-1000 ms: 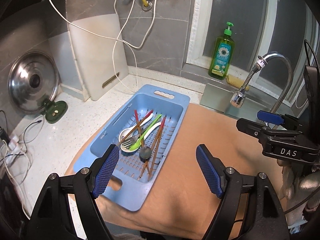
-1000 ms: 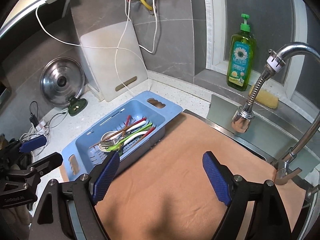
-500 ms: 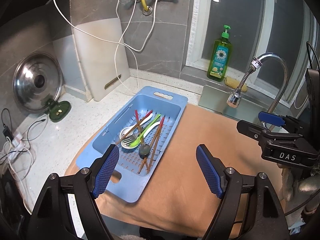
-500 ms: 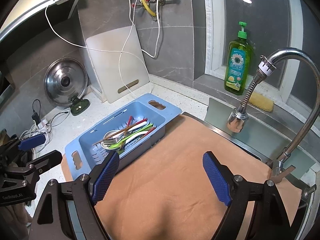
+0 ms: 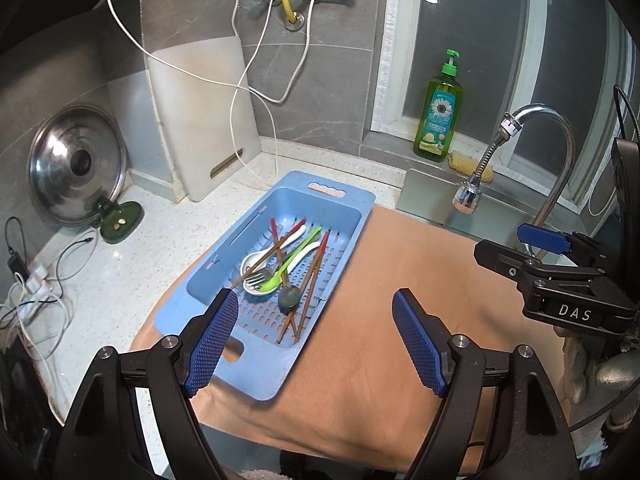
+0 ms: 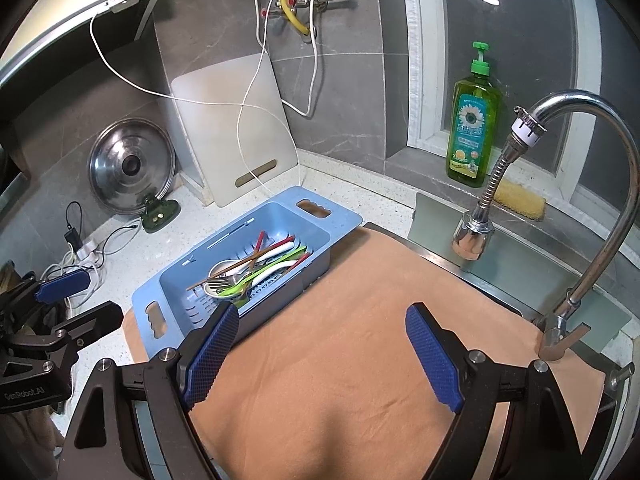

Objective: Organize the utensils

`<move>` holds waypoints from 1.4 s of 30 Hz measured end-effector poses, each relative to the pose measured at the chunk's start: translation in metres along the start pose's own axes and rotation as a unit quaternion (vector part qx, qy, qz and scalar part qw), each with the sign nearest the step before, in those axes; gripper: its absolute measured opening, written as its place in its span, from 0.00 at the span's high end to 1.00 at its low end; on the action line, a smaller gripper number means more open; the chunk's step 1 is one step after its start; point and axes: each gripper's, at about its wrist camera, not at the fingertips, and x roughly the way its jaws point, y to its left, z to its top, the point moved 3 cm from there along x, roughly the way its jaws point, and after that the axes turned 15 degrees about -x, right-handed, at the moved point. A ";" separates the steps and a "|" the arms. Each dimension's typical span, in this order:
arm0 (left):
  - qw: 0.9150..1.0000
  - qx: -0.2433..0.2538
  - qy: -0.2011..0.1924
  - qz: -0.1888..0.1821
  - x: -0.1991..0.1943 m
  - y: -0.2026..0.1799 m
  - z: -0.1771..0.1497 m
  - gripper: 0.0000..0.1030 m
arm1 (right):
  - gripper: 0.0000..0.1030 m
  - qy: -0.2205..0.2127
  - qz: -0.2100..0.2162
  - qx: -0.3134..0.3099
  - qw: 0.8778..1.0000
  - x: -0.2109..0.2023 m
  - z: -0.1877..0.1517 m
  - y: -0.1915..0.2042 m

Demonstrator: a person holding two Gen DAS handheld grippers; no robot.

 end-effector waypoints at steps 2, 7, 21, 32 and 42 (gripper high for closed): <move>1.000 0.001 0.000 0.000 0.000 0.000 0.000 0.23 | 0.20 0.000 0.000 0.000 1.000 0.000 0.000 0.000; 1.000 0.002 -0.001 -0.002 0.000 0.001 0.002 0.23 | 0.20 -0.002 -0.004 -0.005 1.000 0.000 0.001 0.000; 1.000 0.002 0.001 -0.002 -0.001 0.001 0.004 0.23 | 0.20 0.001 0.000 -0.007 1.000 0.003 0.003 0.003; 1.000 -0.002 0.004 -0.005 0.001 -0.001 0.004 0.23 | 0.20 0.003 -0.002 -0.008 1.000 0.006 0.000 0.002; 1.000 -0.017 0.004 -0.009 0.001 -0.004 0.003 0.23 | 0.20 0.009 -0.001 -0.005 1.000 0.010 -0.002 -0.004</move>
